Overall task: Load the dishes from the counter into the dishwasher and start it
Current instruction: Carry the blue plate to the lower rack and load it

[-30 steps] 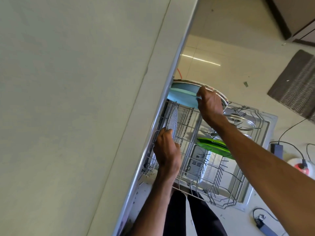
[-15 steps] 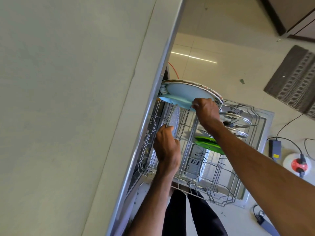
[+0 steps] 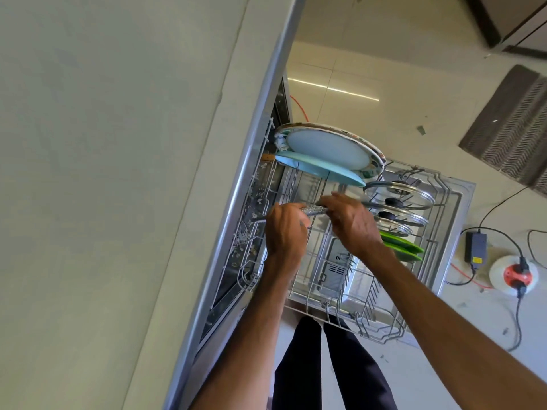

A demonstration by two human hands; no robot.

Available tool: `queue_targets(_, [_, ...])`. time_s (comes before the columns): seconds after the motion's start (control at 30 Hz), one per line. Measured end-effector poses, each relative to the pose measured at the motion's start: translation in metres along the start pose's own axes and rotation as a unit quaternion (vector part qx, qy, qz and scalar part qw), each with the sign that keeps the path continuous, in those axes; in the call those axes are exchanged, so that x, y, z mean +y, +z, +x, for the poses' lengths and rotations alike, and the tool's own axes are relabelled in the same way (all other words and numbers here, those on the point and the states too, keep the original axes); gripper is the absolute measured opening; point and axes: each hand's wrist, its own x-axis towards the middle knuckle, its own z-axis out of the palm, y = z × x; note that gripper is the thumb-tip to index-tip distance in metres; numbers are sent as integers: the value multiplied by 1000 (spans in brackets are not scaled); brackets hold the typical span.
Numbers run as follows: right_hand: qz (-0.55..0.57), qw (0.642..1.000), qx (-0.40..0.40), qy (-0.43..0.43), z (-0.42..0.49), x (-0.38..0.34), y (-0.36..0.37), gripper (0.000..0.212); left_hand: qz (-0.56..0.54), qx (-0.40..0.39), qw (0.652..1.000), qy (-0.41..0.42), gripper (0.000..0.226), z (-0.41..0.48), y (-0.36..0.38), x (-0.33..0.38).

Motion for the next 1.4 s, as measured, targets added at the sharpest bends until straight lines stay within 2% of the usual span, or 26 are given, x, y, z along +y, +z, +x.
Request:
queue_targets(0.07, [-23, 998, -18, 50, 0, 0, -5, 31, -6, -4, 1000, 25, 23, 3, 4, -1])
queue_targets(0.17, [-51, 996, -34, 59, 3, 6, -8, 33, -4, 26, 998, 57, 23, 9, 12, 0])
queue_targets(0.27, [-92, 993, -31, 72, 11, 14, -8, 29, -17, 66, 997, 25, 30, 15, 15, 3])
queue_targets(0.37, [-114, 989, -13, 91, 21, 20, -8, 27, -19, 66, 997, -19, 46, 16, 17, -1])
queue_targets(0.43, [-120, 988, 9, 94, 30, 22, -9, 26, -27, 61, 997, -35, 48, 13, 16, -4])
queue_targets(0.67, [-166, 981, -14, 95, 52, 23, 3, 32, -50, 35, 997, -39, 40, -4, 18, -14])
queue_targets(0.9, [-182, 975, -57, 115, 72, 33, 17, 24, -73, 39, 996, -26, 37, -10, 18, -15])
queue_targets(1.07, [-196, 973, -58, 112, 78, 39, 21, 23, -81, 43, 995, -36, 33, -9, 20, -18])
queue_targets(1.4, [-160, 977, -125, 65, 82, 39, 21, 42, -78, 57, 995, -32, 34, 1, 24, -16])
